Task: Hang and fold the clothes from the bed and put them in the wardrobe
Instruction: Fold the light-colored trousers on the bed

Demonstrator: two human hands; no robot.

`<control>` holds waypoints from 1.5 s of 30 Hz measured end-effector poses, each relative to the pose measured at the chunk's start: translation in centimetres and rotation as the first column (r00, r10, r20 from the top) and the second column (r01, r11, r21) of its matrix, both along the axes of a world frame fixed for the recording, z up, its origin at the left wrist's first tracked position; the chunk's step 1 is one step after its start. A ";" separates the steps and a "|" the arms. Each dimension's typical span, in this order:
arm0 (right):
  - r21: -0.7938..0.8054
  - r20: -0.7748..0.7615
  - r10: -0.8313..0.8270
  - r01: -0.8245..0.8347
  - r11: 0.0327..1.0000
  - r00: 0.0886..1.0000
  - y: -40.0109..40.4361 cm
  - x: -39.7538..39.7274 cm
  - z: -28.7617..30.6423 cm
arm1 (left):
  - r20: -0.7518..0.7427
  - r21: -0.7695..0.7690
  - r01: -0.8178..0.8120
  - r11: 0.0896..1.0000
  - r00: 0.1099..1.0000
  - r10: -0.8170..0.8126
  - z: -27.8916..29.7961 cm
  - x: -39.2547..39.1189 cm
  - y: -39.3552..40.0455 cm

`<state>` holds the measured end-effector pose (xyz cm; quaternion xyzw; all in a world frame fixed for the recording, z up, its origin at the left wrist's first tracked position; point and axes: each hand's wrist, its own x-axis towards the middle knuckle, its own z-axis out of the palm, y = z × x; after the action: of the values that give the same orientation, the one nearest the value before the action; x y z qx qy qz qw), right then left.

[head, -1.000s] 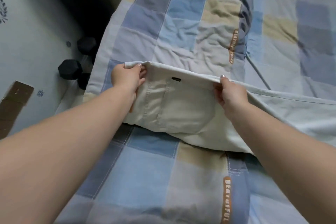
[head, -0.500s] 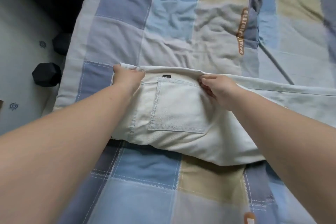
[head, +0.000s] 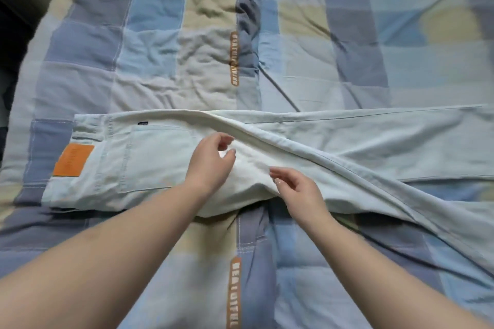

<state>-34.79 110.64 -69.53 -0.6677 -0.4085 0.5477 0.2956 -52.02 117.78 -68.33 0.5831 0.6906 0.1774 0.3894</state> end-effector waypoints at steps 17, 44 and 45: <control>-0.045 0.542 0.126 -0.121 0.992 0.831 -18.0 41.9 -6.1 | -0.201 -0.079 0.713 0.697 0.674 -0.711 -5.7 40.4 -12.9; -0.035 0.384 -0.155 0.182 0.983 0.910 -8.3 54.3 -6.0 | -0.124 0.256 0.648 0.717 0.758 -0.641 -4.9 52.8 -2.6; -0.040 0.413 -0.157 0.190 0.981 0.897 -7.6 54.4 -6.3 | -0.139 0.262 0.665 0.699 0.743 -0.655 -4.4 53.2 -1.4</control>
<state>19.61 103.05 -75.82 -0.8122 -0.3781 0.3834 0.2246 1.15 116.36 -72.71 0.8457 0.4080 0.1166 0.3236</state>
